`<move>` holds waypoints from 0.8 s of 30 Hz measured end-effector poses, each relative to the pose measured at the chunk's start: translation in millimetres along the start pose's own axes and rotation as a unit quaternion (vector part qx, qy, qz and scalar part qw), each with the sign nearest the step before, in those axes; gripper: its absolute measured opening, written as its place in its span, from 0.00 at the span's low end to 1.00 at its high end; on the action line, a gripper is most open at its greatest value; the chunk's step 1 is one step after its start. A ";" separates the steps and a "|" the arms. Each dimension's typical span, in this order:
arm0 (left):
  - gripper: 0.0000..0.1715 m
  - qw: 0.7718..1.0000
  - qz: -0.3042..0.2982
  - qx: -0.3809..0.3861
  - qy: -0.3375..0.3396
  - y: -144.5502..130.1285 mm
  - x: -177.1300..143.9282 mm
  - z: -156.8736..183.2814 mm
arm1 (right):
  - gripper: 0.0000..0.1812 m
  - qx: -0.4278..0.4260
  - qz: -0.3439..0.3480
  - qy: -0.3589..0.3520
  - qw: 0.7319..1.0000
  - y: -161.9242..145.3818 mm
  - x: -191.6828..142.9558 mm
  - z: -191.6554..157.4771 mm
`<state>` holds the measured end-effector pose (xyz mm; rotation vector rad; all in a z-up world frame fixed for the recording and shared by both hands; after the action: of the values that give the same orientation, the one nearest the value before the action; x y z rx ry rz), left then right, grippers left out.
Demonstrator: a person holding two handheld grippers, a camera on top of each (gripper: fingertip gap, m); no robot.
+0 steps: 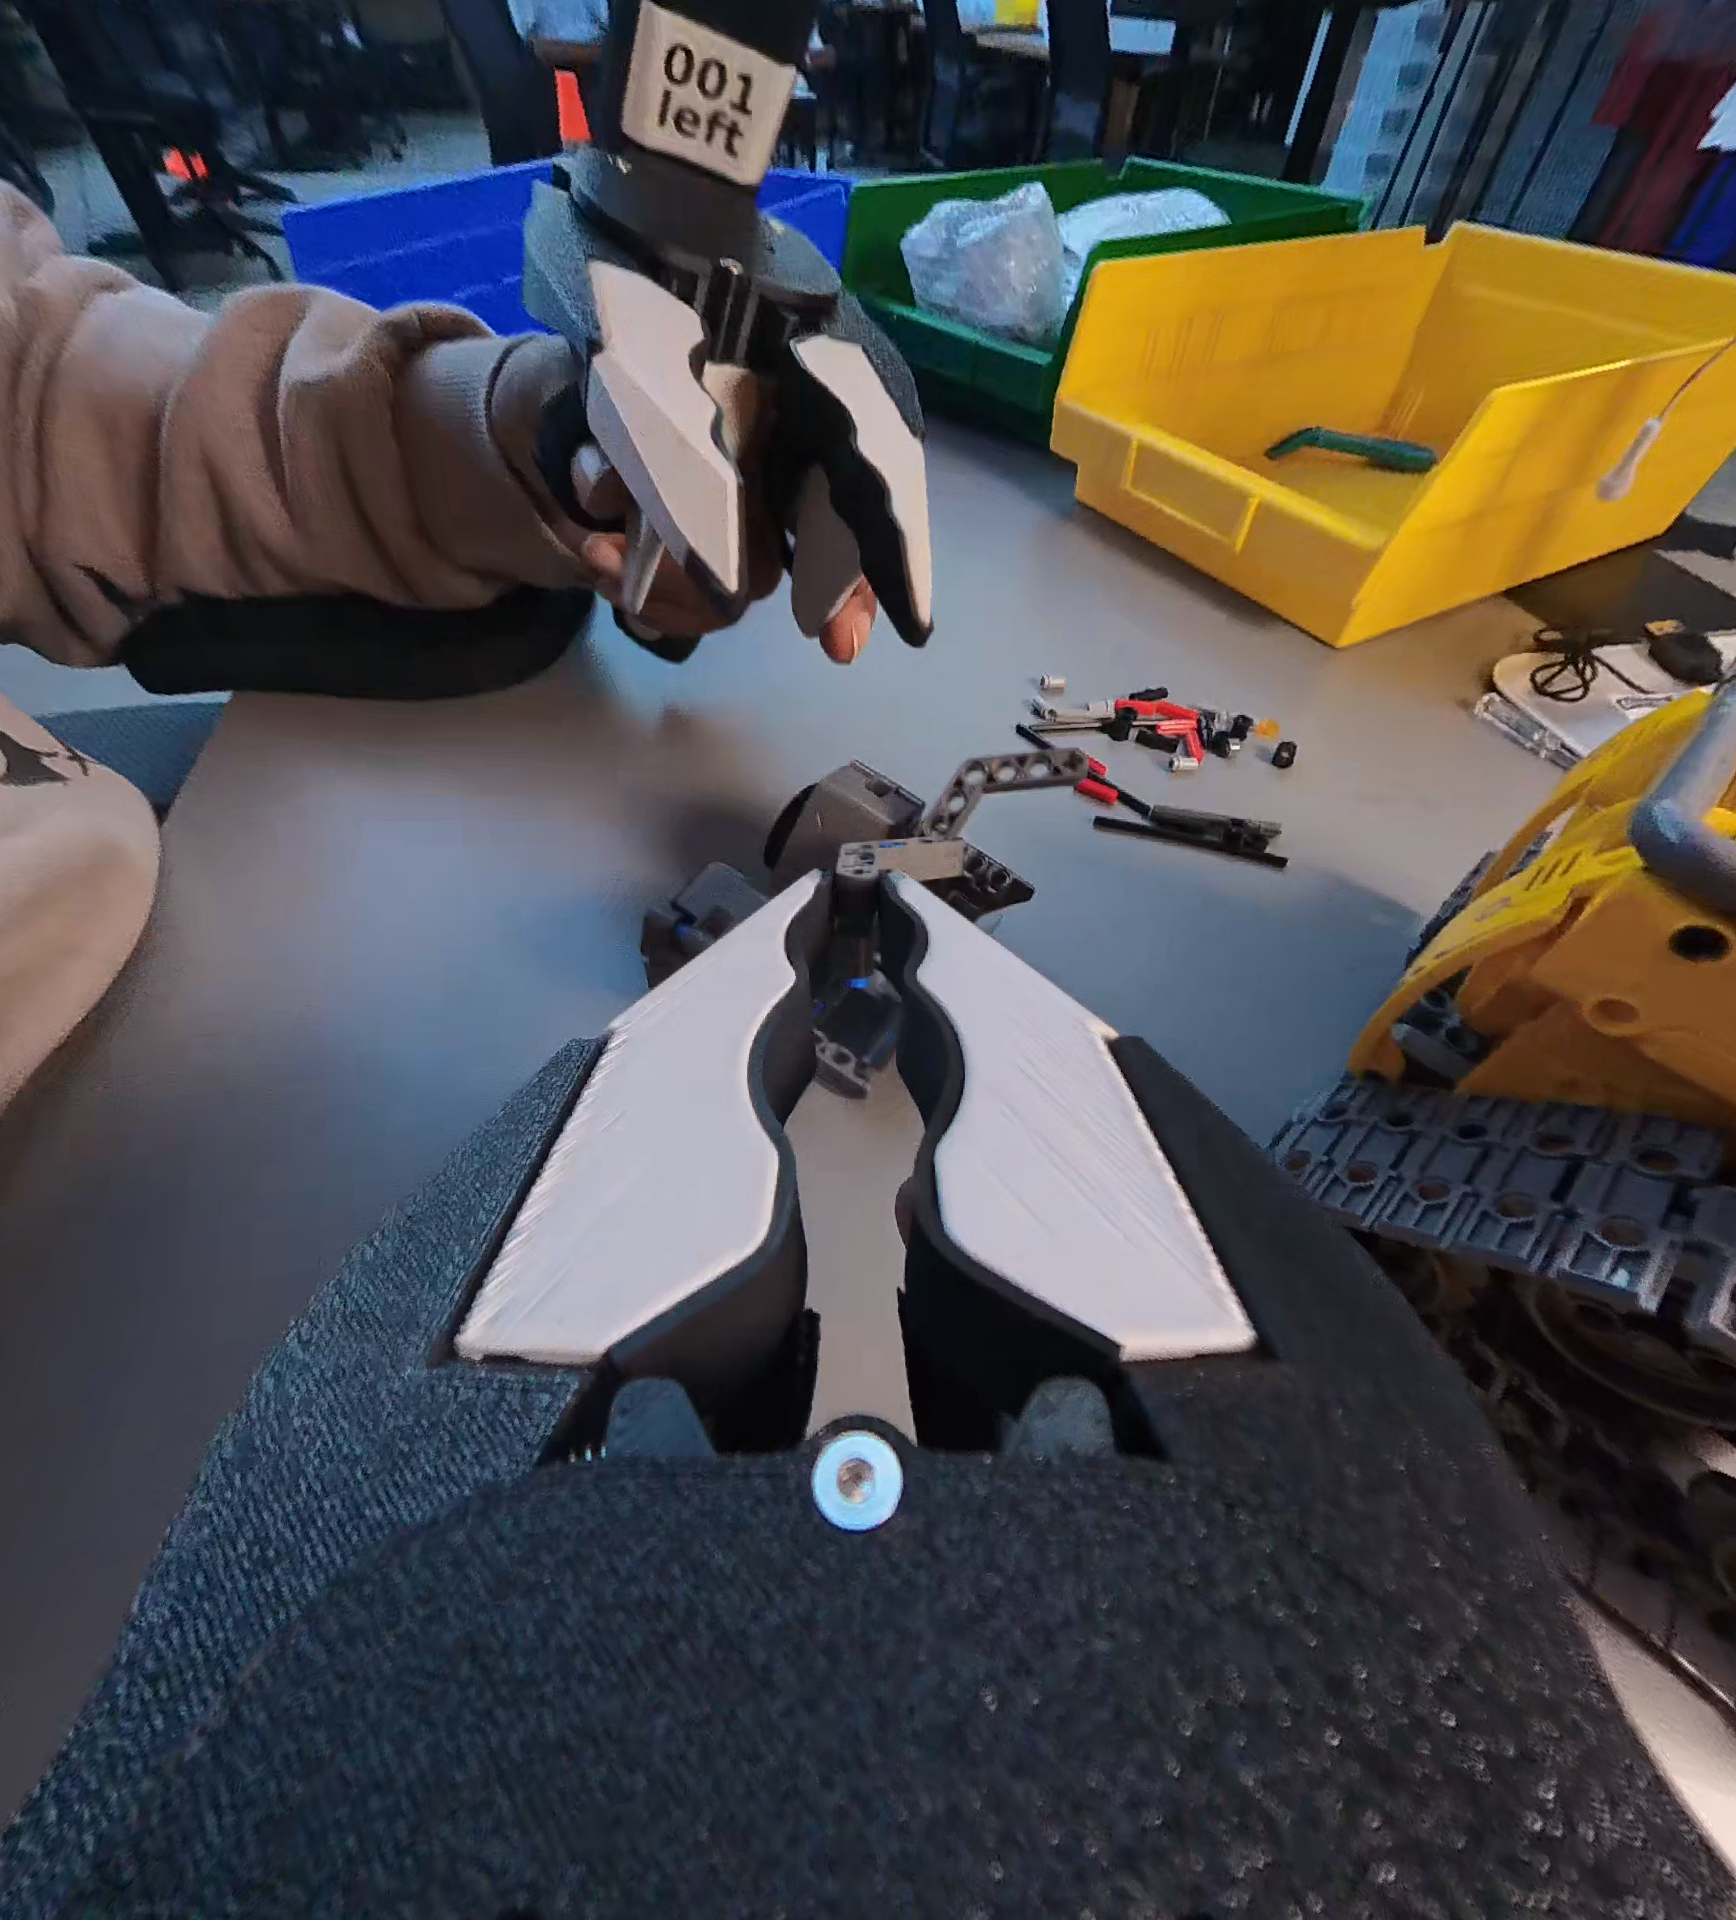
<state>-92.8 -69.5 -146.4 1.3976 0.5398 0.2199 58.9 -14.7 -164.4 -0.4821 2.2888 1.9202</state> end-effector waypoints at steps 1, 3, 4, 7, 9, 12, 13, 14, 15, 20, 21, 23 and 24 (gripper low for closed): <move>0.23 1.000 0.011 -0.010 -0.016 2.2 4.9 4.1 | 0.04 -0.004 0.007 0.002 1.000 1.3 0.3 -2.2; 0.23 1.000 -0.005 -0.006 -0.020 -1.6 12.5 6.2 | 0.04 -0.016 -0.002 0.008 1.000 0.4 1.6 -6.7; 0.23 1.000 -0.021 0.010 -0.014 -5.0 14.4 6.2 | 0.04 -0.022 -0.005 0.008 1.000 0.0 2.1 -8.2; 0.23 0.997 -0.044 0.064 -0.009 -8.2 19.0 14.3 | 0.04 -0.045 0.005 0.016 0.999 2.5 1.5 -15.9; 0.23 0.990 -0.063 0.122 0.001 -8.1 24.2 22.9 | 0.04 -0.042 0.008 0.032 0.999 4.5 3.1 -21.3; 0.17 0.966 -0.097 0.236 0.030 -7.5 33.2 35.4 | 0.04 -0.022 0.015 0.064 0.998 8.1 7.5 -30.0; 0.13 0.960 -0.109 0.257 0.032 -8.1 35.8 38.4 | 0.04 -0.018 0.014 0.070 0.997 8.2 9.3 -32.0; 0.08 0.957 -0.115 0.265 0.026 -8.1 37.3 41.6 | 0.04 -0.014 0.017 0.072 0.997 8.8 10.6 -32.8; 0.07 0.958 -0.114 0.263 0.022 -7.5 37.8 43.5 | 0.04 -0.008 0.021 0.077 0.997 9.7 10.9 -33.4; 0.06 0.989 -0.051 0.140 -0.013 -1.5 26.5 35.5 | 0.17 0.026 0.033 0.079 0.996 18.9 -3.3 -23.2; 0.06 0.993 -0.039 0.111 -0.026 -1.5 23.1 32.8 | 0.22 0.024 0.015 0.077 0.997 18.8 -9.3 -20.4; 0.06 0.996 -0.031 0.077 -0.038 -3.8 17.6 27.4 | 0.25 0.002 -0.057 0.066 0.996 10.5 -23.3 -17.4; 0.06 0.995 -0.038 0.076 -0.042 -5.8 15.7 26.4 | 0.25 -0.010 -0.102 0.065 0.993 2.0 -30.3 -18.8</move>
<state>-67.5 -86.3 -153.6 1.5239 0.5486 0.0594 89.0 -27.7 -150.2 -0.8309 2.1963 1.8642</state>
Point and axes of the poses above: each gripper's, where its closed fingertips meet, x out along the fingers, y out of its top, z = x × y across the jaws, the point moved 6 cm from there along -x, back along the fingers, and after that the axes turned 13 degrees about x, right-handed, at the moved point
